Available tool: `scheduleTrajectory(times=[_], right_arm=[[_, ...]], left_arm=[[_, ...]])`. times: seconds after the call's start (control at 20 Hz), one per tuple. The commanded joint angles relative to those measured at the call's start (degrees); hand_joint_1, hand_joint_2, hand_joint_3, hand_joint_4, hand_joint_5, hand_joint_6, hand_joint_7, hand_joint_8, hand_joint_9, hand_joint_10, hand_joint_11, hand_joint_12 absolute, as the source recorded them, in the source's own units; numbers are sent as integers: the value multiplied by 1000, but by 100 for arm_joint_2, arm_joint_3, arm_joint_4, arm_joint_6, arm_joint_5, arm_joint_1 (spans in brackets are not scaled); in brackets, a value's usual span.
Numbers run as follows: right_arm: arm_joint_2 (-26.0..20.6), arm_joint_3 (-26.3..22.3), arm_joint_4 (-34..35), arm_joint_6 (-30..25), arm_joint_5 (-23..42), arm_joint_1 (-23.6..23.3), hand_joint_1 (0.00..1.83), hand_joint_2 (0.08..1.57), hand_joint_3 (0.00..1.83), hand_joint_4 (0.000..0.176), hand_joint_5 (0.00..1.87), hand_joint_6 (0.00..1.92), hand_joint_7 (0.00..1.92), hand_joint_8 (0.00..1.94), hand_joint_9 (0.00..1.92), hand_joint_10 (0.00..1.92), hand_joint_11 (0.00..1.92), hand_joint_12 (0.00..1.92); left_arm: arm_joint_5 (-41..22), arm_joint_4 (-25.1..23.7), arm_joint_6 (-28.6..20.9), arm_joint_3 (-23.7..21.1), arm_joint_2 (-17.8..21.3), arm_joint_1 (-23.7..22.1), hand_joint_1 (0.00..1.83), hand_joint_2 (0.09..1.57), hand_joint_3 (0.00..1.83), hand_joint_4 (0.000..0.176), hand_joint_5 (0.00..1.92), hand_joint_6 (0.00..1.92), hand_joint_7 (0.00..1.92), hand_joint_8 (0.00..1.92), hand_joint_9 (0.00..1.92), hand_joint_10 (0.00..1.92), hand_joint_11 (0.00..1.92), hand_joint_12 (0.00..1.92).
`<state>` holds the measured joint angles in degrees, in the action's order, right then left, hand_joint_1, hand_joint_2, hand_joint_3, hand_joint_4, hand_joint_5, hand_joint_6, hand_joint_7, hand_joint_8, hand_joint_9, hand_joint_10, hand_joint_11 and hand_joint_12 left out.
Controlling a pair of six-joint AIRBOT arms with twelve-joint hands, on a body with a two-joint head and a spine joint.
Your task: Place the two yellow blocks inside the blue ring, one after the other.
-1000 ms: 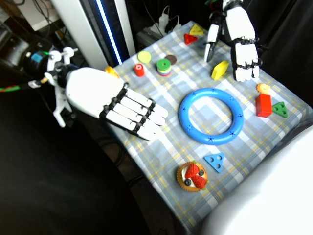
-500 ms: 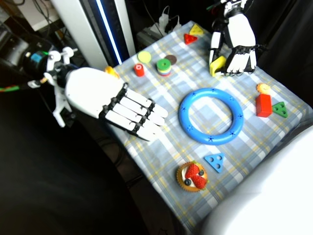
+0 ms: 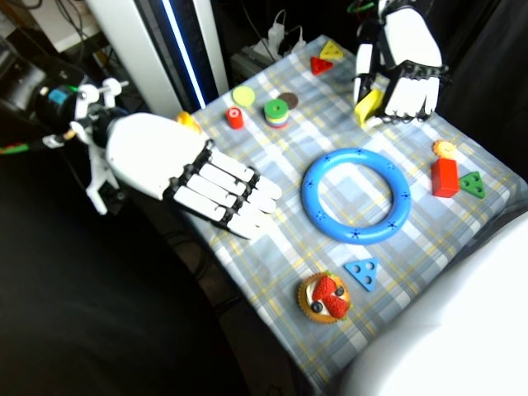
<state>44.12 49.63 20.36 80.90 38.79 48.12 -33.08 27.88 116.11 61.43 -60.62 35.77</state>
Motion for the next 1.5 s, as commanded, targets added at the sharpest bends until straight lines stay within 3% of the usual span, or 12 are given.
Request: scheduleTrajectory(times=[0.0,0.1,0.4,0.45,0.6,0.65,0.75,0.9,1.0,1.25,1.3,1.45], right_arm=[[-12,1,-61,3,683,-29,472,1276,4,0,0,0,0,0,0,0,0,0],[10,5,-61,3,685,-25,488,1270,0,0,0,0,0,0,0,0,0,0],[76,49,-64,3,693,-25,490,1277,1,0,0,0,0,0,0,0,0,0],[81,57,-66,3,693,-26,465,1279,2,0,0,0,0,0,0,0,0,0],[102,68,-67,3,693,-26,471,1276,0,0,0,0,0,0,0,0,0,0],[103,68,-67,3,693,-26,443,1280,2,0,0,0,0,0,0,0,0,0],[103,66,-68,-1,693,-26,440,1284,4,0,0,0,0,0,0,0,0,0],[108,67,-70,-8,692,-26,418,1282,2,0,0,0,0,0,0,0,0,0],[120,74,-70,-8,687,-26,459,1278,0,0,0,0,0,0,0,0,0,0],[305,309,-62,-195,463,-28,451,1264,0,0,0,0,0,0,0,0,0,0],[352,373,-47,-252,419,-28,455,1263,0,0,0,0,0,0,0,0,8,4],[496,517,53,-264,253,-43,550,1273,0,0,0,0,0,0,0,0,42,26]], left_arm=[[-353,-104,-30,116,-115,-161,1229,1190,0,0,876,921,833,1523,890,1887,983,1921],[-71,79,-30,491,-453,-414,1155,1123,0,0,970,996,946,1905,1196,1920,1321,1921],[686,1054,591,1556,-1415,-867,1114,1134,2,0,944,1050,935,1906,1211,1921,1352,1921],[784,1264,796,1693,-1527,-905,1198,1174,15,0,847,1177,851,1447,1103,1921,1236,1921],[914,1587,1051,1913,-1700,-917,1222,1181,4,0,836,1191,848,1300,979,1921,982,1921],[914,1735,1267,1920,-1730,-917,1011,1127,0,0,603,827,625,1309,534,1629,264,1921],[920,1798,1338,1927,-1751,-905,855,1112,0,1,349,386,268,1254,96,1602,14,1921],[812,1692,1338,1789,-1690,-905,743,1071,0,74,237,68,232,245,18,829,0,1387],[605,1393,1137,1558,-1527,-897,697,1059,0,107,201,14,184,56,4,601,0,1235],[-286,177,-36,709,-827,-725,278,1268,2,92,197,0,173,0,112,151,0,908],[-546,-65,-264,513,-656,-658,206,1326,9,68,188,0,179,1,128,125,0,852],[-1365,-410,-688,26,-174,-408,197,1368,10,44,217,25,182,10,111,105,0,834]])
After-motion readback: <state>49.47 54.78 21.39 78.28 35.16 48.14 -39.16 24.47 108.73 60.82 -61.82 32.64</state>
